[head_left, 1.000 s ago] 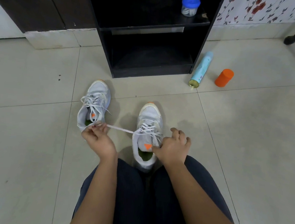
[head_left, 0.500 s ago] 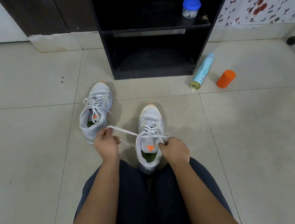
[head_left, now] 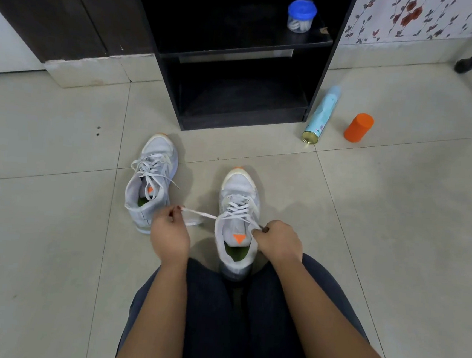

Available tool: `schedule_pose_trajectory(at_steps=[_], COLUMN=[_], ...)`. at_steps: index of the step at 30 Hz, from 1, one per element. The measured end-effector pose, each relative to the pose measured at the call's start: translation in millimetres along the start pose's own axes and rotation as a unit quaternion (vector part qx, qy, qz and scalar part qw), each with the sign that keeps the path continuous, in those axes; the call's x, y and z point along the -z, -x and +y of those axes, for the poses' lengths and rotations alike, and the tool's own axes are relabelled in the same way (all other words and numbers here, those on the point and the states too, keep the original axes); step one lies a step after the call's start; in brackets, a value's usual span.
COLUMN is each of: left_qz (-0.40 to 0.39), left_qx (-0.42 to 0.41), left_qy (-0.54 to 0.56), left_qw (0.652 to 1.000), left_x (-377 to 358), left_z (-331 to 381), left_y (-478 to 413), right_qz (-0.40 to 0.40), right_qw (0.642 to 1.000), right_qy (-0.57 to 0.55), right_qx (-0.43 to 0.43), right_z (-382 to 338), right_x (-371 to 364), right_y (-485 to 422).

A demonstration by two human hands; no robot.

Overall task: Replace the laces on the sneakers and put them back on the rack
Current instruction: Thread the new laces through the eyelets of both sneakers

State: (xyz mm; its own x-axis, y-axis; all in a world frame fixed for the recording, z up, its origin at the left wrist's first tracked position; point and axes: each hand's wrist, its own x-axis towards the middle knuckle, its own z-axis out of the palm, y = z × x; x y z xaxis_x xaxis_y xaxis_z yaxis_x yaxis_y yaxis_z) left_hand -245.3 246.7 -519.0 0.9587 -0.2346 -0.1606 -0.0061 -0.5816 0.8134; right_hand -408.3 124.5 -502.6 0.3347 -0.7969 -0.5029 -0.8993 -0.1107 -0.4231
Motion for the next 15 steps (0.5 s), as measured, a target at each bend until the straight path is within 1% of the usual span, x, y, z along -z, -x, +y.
schedule_pose_trajectory(at_steps=[1,2,3,4,5,7,9,12,14,15], left_qz=[-0.006,-0.039,-0.085,-0.132,-0.178,-0.236,-0.247,-0.233,-0.229,-0.216], left_qx=[0.013,0.002,-0.029,-0.066,-0.096,-0.121,-0.109,-0.104,-0.128,-0.153], left_qy=[-0.033,-0.07,-0.1,-0.105,-0.087,-0.059,-0.05,-0.034,-0.044,-0.071], left_qw=[0.999,0.997,0.991,0.983,0.975,0.962,0.962,0.966,0.964,0.962], left_x=[2.1,0.9,-1.3,-4.9,-9.3,-14.5,-15.4,-10.9,-7.8,-6.9], left_z=[-1.8,-1.7,-0.7,3.1,6.3,9.9,11.2,11.6,13.7,13.6], left_y=[-1.5,1.2,5.7,11.8,17.1,21.7,21.9,18.9,17.5,16.0], right_qz=[0.0,-0.001,-0.002,-0.003,-0.003,-0.003,-0.003,-0.006,-0.007,-0.006], right_qw=[1.0,1.0,1.0,1.0,1.0,1.0,1.0,1.0,1.0,1.0], right_qy=[-0.004,-0.007,-0.011,-0.012,-0.013,-0.012,-0.013,-0.015,-0.017,-0.018], right_qx=[-0.001,-0.001,0.0,0.001,0.002,0.003,0.001,0.003,-0.001,-0.004], right_z=[-0.1,0.2,-0.5,-1.0,-1.1,-1.5,-0.1,-0.3,-0.7,-0.9], right_x=[-0.3,0.3,-0.2,0.0,0.5,-0.2,0.2,-0.3,-0.1,0.1], right_y=[0.0,-0.2,-0.2,-0.3,0.0,0.2,-0.4,-0.6,-0.7,-0.6])
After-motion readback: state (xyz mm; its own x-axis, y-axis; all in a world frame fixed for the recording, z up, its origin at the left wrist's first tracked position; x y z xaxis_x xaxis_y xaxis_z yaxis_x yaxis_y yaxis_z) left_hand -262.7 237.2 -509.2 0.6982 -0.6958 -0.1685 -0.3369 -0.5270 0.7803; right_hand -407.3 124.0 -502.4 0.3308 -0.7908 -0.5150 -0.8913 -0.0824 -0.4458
